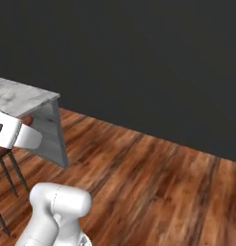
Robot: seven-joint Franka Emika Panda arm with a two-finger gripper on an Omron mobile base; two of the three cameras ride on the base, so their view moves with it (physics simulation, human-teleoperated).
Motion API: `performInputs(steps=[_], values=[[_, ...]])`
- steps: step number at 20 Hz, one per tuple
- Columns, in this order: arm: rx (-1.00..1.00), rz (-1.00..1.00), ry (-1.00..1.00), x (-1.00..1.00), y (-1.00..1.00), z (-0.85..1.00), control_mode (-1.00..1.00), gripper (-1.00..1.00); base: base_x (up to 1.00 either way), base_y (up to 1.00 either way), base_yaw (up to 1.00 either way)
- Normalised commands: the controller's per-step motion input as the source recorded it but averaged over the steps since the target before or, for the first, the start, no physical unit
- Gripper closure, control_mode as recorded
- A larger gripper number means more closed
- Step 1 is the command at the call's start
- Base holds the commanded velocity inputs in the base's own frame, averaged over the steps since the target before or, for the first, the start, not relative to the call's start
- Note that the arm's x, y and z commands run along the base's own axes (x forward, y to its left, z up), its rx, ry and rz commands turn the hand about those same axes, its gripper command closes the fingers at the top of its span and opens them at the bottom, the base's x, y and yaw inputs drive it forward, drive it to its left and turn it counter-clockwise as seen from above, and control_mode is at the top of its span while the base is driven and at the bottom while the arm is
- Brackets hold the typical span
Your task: Retrieve the sausage and cheese from the fridge and place them on the cutting board on the counter.
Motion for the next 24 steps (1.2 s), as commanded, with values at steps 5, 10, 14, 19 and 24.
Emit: performInputs(steps=[5, 10, 14, 19, 24], values=[[0.00, 0.00, 0.00, 0.00, 0.00, 0.00, 1.00, 1.00, 1.00, -0.45, 0.12], [0.00, 0.00, 0.00, 0.00, 0.00, 0.00, 1.00, 1.00, 1.00, -0.38, 0.18], [0.00, 0.00, 0.00, 0.00, 0.00, 0.00, 1.00, 1.00, 1.00, 0.00, 0.62], [0.00, 0.00, 0.00, 0.00, 0.00, 0.00, 1.00, 1.00, 1.00, 0.00, 0.69], [0.00, 0.00, 0.00, 0.00, 0.00, 0.00, 1.00, 1.00, 1.00, -0.02, 0.60]])
